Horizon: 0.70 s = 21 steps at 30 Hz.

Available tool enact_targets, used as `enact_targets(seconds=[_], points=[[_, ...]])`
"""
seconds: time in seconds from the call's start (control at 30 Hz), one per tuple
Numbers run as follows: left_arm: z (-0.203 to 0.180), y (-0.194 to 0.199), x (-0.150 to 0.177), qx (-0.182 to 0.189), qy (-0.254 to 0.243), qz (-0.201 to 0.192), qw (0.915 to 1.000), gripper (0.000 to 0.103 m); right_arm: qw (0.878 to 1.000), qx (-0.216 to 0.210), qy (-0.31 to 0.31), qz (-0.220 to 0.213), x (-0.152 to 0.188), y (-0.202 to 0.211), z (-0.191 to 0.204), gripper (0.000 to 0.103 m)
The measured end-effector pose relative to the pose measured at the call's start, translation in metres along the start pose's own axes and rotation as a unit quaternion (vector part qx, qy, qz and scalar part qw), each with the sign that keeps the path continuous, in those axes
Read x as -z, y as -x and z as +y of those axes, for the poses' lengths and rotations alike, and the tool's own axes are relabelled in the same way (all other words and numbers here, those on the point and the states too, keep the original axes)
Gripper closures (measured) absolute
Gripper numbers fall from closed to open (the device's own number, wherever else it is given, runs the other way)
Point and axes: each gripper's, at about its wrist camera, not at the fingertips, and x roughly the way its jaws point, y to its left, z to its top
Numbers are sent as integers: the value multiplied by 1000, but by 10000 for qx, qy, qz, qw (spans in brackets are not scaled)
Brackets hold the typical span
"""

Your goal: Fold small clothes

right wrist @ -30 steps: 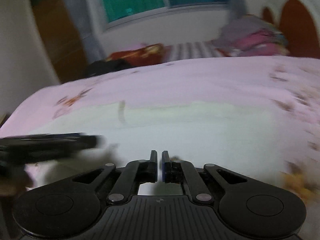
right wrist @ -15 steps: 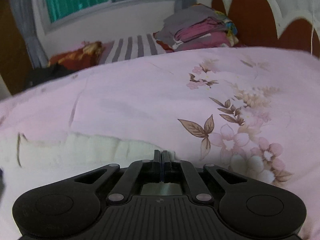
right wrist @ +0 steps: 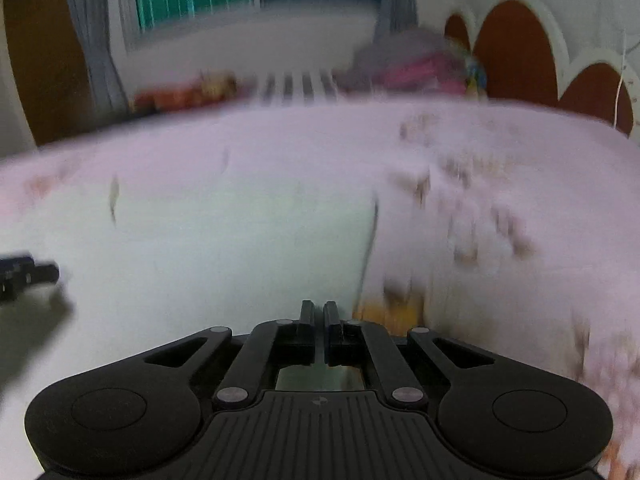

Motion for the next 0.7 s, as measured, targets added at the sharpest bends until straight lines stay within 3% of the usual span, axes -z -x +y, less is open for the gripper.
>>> enact_targets(seconds=[0.17,0.27,0.3,0.33,0.37,0.4,0.47,0.5,0.53,0.6,0.67,0.7], points=[[24,35,6,-70,540,-299,9981,34,9994,-49,-255,-246,-6,23,2,102],[63,63,22,-391,968,-376,9938,29,9988,130,-337,-329,-2,36,4,101],[77,73,27,-523,1111,-416,9916,23,9988,191,-338,-307,0,39,5,90],[96,84,34,-697,1314,-475,9877,21,9987,274,-343,-272,3,41,6,53],[115,95,40,-842,1503,-531,9836,20,9980,322,-401,-377,7,47,6,36],[131,104,46,-978,1666,-579,9794,22,9974,288,-433,-500,12,54,7,29],[170,125,61,-1332,2085,-645,9668,31,9976,202,-474,-472,15,58,11,29],[194,136,69,-1494,2398,-722,9565,39,9975,149,-494,-491,18,63,15,30],[211,144,75,-1594,2694,-801,9464,43,9974,90,-520,-492,19,63,18,38],[251,161,88,-1731,3395,-1019,9189,44,9976,-33,-569,-395,22,64,26,46],[282,172,103,-1741,4025,-1160,8912,44,9977,-46,-569,-358,23,61,35,46],[294,175,109,-1681,4266,-1198,8806,49,9978,-75,-553,-346,23,61,40,46]])
